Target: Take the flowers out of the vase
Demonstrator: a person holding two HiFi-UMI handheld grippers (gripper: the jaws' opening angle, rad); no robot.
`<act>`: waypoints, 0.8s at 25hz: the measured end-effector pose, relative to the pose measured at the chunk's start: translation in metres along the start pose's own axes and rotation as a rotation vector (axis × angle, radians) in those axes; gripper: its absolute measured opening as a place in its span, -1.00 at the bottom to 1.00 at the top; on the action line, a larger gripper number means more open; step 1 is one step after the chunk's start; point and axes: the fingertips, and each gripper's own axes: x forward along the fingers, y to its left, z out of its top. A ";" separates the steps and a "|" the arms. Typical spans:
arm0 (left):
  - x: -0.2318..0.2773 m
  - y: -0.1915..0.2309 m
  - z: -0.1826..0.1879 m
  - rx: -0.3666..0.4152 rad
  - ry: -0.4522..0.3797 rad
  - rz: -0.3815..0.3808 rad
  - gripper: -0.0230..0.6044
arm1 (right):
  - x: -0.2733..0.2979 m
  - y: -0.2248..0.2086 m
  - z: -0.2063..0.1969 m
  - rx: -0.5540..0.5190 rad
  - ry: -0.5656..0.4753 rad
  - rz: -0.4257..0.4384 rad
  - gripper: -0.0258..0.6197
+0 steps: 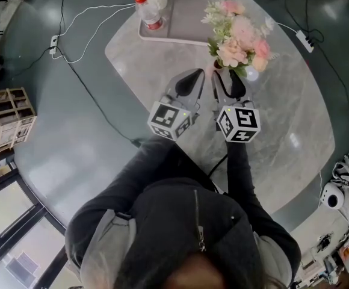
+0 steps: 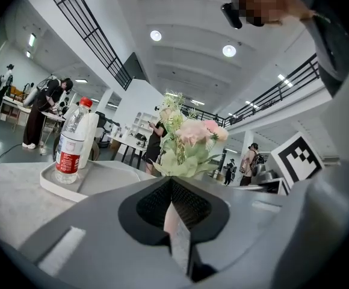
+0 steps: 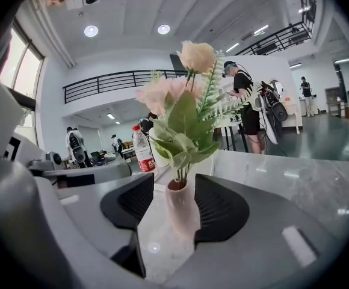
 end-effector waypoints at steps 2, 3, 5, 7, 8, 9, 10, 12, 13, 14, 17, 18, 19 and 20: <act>0.001 0.002 -0.001 -0.001 0.004 0.000 -0.90 | 0.005 -0.003 0.000 0.003 -0.001 -0.008 -0.28; 0.002 0.003 -0.002 -0.003 0.005 -0.001 -0.90 | 0.007 -0.005 0.001 0.008 -0.003 -0.011 -0.28; 0.002 0.005 -0.004 -0.007 0.012 -0.001 -0.90 | 0.012 -0.009 0.001 0.015 0.000 -0.016 -0.28; 0.003 0.008 -0.005 -0.009 0.017 -0.003 -0.90 | 0.016 -0.010 0.000 0.018 0.008 -0.017 -0.25; 0.004 0.010 -0.005 -0.009 0.020 -0.003 -0.90 | 0.018 -0.011 0.000 0.020 0.011 -0.014 -0.24; 0.005 0.012 -0.005 -0.010 0.023 -0.003 -0.90 | 0.019 -0.010 0.001 0.021 0.012 -0.012 -0.21; 0.005 0.013 -0.005 -0.010 0.026 -0.003 -0.90 | 0.021 -0.010 0.001 0.019 0.014 -0.011 -0.19; 0.005 0.015 -0.004 -0.007 0.033 -0.004 -0.90 | 0.023 -0.009 0.002 0.012 0.020 -0.014 -0.17; 0.006 0.016 -0.004 -0.004 0.034 -0.006 -0.90 | 0.025 -0.009 0.002 0.009 0.021 -0.016 -0.16; 0.006 0.017 -0.003 -0.002 0.035 -0.008 -0.90 | 0.026 -0.009 0.003 0.008 0.019 -0.020 -0.16; 0.007 0.021 -0.002 -0.008 0.038 -0.012 -0.90 | 0.032 -0.011 0.006 0.008 0.011 -0.033 -0.16; 0.007 0.022 -0.002 -0.010 0.040 -0.014 -0.90 | 0.034 -0.012 0.006 0.008 0.010 -0.039 -0.16; 0.007 0.022 -0.002 -0.012 0.042 -0.017 -0.90 | 0.034 -0.014 0.006 0.008 0.008 -0.049 -0.16; 0.006 0.022 -0.002 -0.013 0.044 -0.020 -0.90 | 0.034 -0.015 0.007 0.008 0.005 -0.061 -0.18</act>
